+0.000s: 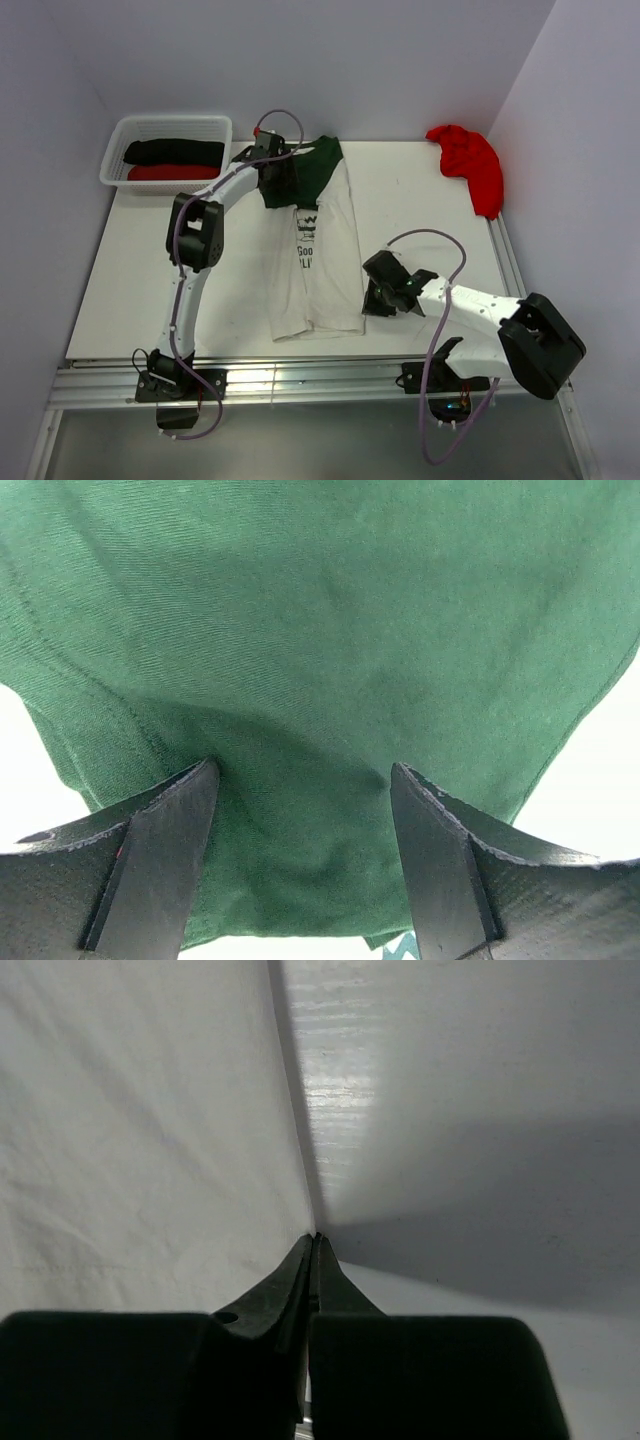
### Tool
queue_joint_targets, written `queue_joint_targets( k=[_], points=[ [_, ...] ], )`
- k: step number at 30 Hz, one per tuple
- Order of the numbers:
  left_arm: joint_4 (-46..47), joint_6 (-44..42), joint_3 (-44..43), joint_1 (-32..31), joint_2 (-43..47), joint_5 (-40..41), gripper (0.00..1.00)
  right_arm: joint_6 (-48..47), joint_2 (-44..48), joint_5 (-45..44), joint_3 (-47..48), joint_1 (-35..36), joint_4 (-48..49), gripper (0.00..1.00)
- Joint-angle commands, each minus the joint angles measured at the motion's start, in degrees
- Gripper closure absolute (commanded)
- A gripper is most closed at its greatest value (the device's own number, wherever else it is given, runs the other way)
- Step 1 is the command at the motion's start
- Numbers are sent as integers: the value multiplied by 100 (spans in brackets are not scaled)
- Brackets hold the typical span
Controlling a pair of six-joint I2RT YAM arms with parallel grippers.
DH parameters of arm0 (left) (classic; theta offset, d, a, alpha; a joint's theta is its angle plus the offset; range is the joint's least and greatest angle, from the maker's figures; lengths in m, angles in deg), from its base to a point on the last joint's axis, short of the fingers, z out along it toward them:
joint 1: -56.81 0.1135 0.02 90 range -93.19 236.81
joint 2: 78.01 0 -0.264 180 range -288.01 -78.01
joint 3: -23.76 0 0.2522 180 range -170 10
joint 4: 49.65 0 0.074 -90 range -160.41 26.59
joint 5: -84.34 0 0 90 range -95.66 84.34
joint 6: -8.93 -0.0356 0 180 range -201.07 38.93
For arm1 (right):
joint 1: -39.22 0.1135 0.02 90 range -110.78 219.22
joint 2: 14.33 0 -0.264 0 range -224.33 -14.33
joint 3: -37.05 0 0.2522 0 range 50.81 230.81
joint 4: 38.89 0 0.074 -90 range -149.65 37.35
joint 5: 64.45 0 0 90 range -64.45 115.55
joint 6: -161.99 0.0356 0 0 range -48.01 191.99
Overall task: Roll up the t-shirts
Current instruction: Roll the tshirt
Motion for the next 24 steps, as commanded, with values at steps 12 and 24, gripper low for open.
queue_joint_targets(
  k=[12, 24],
  points=[
    [-311, -258, -952, -177, -621, -490, 24, 572, 1843, -184, -662, 101, -1093, 75],
    [-962, -198, 1356, -221, 2338, 78, 14, 229, 1994, -96, -82, 242, -1305, 66]
  ],
)
